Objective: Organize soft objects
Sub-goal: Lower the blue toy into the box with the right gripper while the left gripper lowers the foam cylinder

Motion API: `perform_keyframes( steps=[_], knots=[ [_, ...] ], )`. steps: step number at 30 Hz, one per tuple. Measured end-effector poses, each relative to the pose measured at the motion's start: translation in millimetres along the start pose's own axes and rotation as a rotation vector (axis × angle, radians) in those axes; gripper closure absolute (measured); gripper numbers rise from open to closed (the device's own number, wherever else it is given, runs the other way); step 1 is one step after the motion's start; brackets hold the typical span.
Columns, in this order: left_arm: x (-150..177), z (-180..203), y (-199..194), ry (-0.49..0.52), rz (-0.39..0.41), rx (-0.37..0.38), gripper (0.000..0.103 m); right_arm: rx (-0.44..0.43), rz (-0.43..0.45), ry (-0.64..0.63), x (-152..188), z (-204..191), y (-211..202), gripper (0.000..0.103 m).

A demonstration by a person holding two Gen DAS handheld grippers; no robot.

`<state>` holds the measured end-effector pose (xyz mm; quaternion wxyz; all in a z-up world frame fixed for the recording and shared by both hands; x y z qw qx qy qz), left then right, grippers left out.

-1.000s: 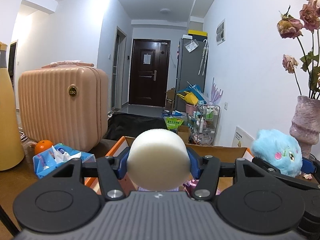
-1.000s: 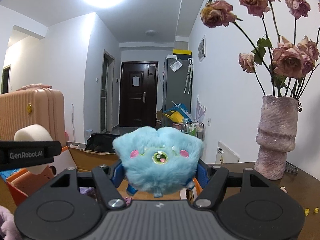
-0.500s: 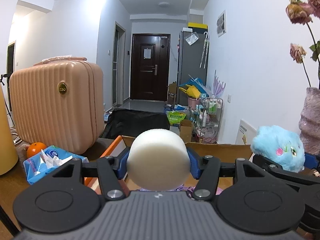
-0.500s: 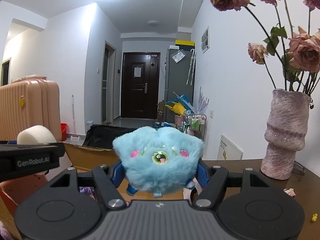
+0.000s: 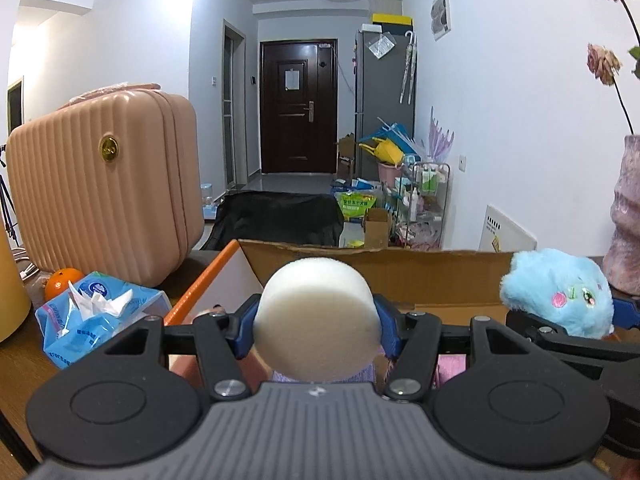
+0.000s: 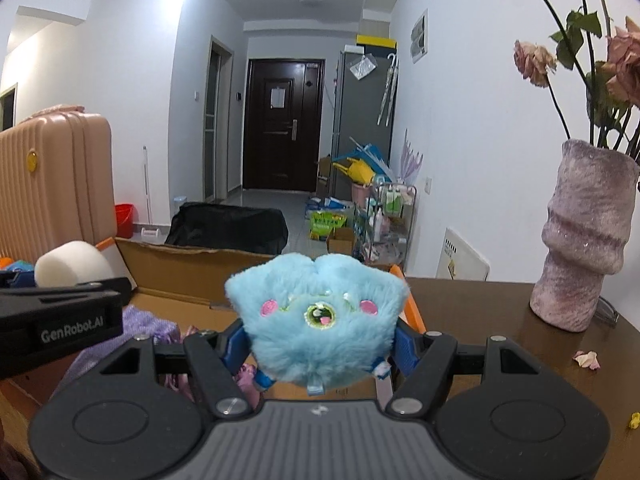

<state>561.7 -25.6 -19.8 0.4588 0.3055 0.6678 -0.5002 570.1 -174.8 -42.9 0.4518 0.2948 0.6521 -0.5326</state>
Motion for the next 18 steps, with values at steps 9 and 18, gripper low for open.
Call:
perform_keyframes(
  steps=[9, 18],
  knots=[
    [6.8, -2.1, 7.6, -0.005, -0.037, 0.002, 0.043, -0.004, -0.033, 0.006, 4.7, 0.5, 2.5, 0.034],
    [4.6, -6.9, 1.4, -0.037, -0.013, -0.013, 0.014, 0.004, -0.039, -0.016, 5.4, -3.6, -0.6, 0.027]
  ],
)
Point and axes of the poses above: each gripper's, at about its wrist camera, not at the fingertips, and y roughly the way its jaws point, z to its right, x to its underside, the point moved 4 cm from there along y, roughly the way its jaws point, and after that the axes turned 9 degrees about -x, right-handed, at the moved point
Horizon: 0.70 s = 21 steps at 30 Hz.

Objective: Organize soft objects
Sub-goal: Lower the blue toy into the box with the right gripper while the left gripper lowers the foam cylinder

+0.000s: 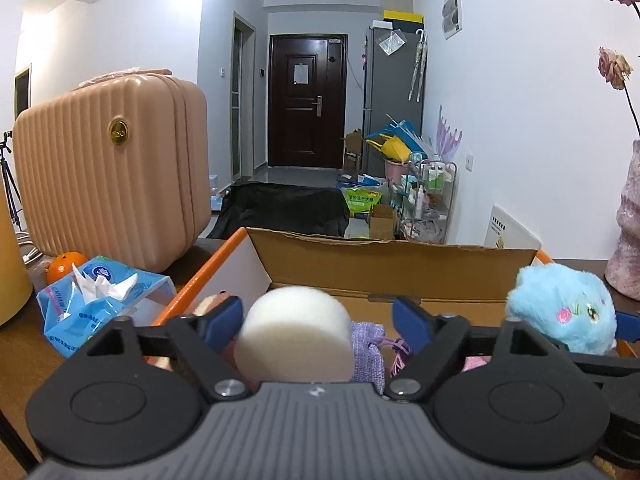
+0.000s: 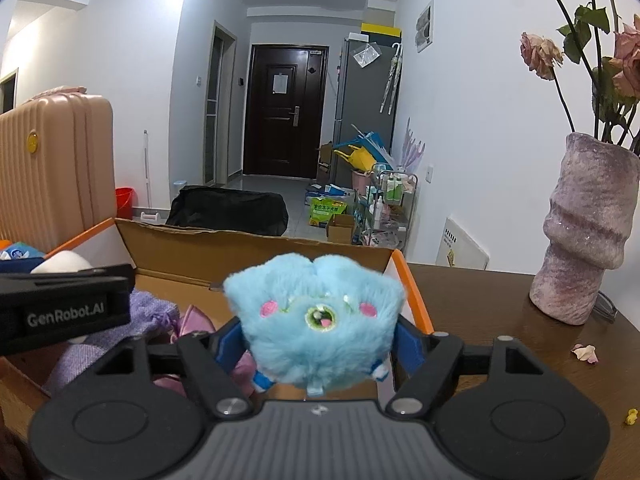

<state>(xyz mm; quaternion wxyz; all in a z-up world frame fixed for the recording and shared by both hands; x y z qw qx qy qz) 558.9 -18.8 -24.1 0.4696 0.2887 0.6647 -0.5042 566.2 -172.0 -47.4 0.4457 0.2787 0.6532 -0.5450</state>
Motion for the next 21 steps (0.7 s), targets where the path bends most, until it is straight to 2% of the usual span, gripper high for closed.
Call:
perform_keyframes(
  steps=[3, 5, 8, 21],
  knots=[
    [-0.7, -0.6, -3.5, -0.004, 0.014, -0.005, 0.001, 0.009, 0.001, -0.002, 0.3, -0.9, -1.8, 0.017],
    [-1.7, -1.3, -6.1, -0.009, 0.026, -0.013, 0.0, 0.018, 0.005, -0.007, 0.7, -1.1, -2.5, 0.007],
    [-0.7, -1.5, -6.7, -0.011, 0.023, -0.014, 0.0, 0.026, 0.007, -0.011, 1.2, -1.8, -3.8, 0.0],
    [-0.4, -2.7, -6.5, -0.02, 0.017, -0.024, 0.0, 0.035, -0.003, -0.033, 5.6, -7.0, -4.0, 0.0]
  ],
)
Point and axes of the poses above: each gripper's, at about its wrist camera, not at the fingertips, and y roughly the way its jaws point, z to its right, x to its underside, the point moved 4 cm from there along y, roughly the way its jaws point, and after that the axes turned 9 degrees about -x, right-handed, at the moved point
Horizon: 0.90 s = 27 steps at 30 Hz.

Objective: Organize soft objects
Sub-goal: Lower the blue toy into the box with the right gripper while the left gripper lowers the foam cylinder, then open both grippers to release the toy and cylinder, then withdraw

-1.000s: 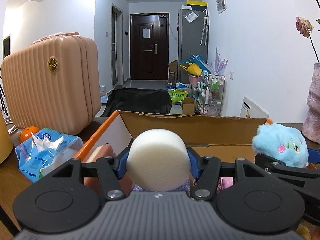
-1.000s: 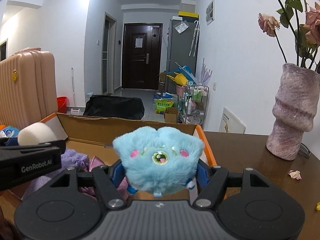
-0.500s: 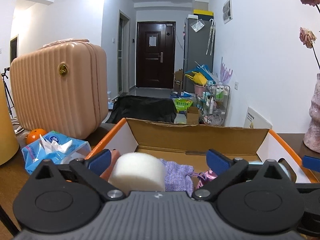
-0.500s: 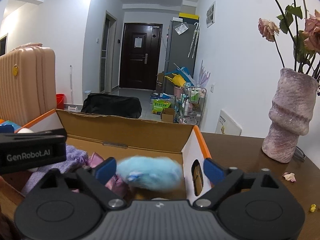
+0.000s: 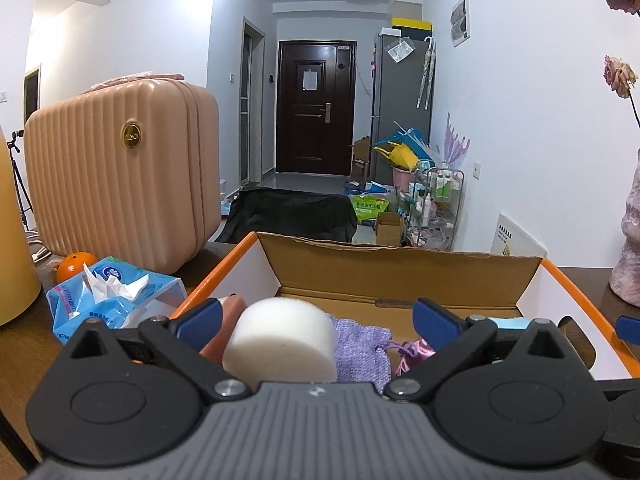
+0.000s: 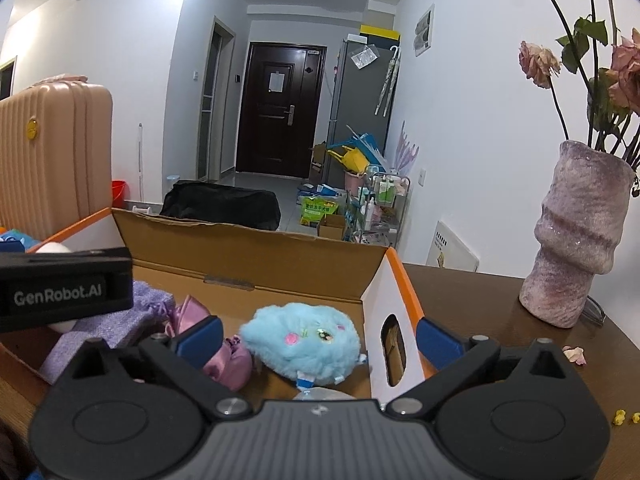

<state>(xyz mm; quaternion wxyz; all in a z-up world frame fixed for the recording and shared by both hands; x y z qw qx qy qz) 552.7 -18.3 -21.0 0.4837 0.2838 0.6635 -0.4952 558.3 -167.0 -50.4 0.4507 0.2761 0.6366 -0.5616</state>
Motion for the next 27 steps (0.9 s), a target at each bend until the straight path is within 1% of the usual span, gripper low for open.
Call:
perform_keyframes(
  steps=[9, 18, 27],
  knots=[
    [3.7, -5.2, -5.1, 0.001, 0.003, -0.011, 0.0, 0.004, 0.005, -0.007, 5.2, 1.0, -7.0, 0.0],
    [8.5, -21.0, -19.8, -0.02, 0.013, -0.028, 0.0, 0.002, 0.027, 0.0, 11.6, 1.9, -23.9, 0.0],
    [14.3, -40.1, -40.8, -0.045, 0.016, -0.011, 0.0, -0.005, 0.046, 0.02, 20.6, 1.9, -47.4, 0.0]
  ],
)
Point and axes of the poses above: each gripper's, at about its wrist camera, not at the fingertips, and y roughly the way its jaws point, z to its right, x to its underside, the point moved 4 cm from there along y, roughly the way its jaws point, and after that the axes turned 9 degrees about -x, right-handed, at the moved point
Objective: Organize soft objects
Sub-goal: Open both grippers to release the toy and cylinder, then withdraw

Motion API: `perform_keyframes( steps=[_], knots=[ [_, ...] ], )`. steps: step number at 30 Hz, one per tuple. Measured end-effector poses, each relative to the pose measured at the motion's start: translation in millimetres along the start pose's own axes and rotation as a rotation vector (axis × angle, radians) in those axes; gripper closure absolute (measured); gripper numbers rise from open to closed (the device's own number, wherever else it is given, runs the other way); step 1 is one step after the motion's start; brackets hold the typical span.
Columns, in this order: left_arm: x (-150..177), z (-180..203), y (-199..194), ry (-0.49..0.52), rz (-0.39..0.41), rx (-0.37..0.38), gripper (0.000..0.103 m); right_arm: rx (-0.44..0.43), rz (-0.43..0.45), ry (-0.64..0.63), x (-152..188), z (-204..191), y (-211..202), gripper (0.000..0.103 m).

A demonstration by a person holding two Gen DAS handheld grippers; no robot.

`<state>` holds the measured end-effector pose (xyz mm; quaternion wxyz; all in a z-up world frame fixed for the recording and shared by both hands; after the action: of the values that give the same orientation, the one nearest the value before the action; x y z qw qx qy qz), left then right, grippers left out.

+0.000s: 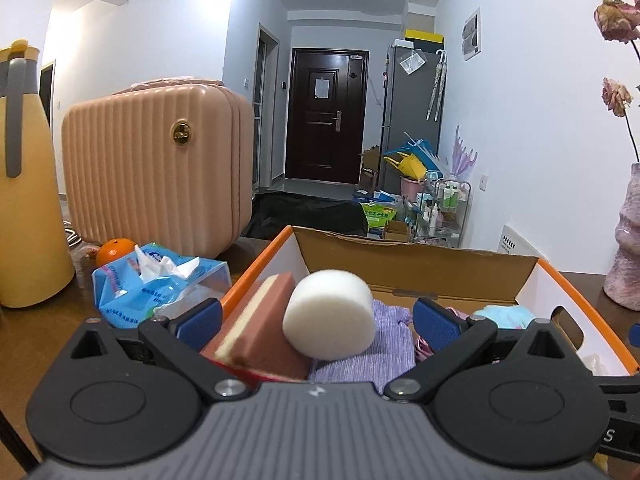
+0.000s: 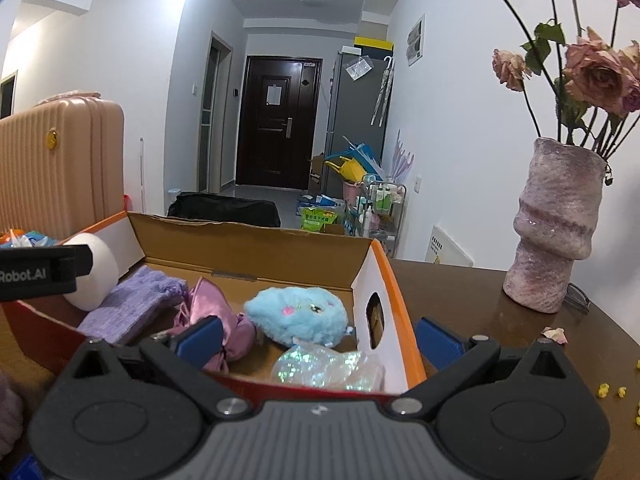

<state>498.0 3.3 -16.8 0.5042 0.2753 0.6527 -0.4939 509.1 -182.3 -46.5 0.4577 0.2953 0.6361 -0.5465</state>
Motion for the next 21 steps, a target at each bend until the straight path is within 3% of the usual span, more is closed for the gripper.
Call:
perform_keyframes(
  steps=[21],
  knots=[
    [13.6, -30.9, -54.6, 0.004, 0.033, -0.005, 0.0, -0.025, 0.037, 0.018, 22.0, -7.1, -61.1, 0.0]
  ],
)
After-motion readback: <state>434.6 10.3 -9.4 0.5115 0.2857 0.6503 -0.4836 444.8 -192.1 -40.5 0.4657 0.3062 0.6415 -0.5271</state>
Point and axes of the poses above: each gripper's, at about its wrist camera, not at the fingertips, and y roughly the way its jaws point, z to its right, x to its underside, the point moved 4 cm from there along y, roughly the way its jaws point, and after that the axes turned 9 degrees about -x, right-handed, at the moved point
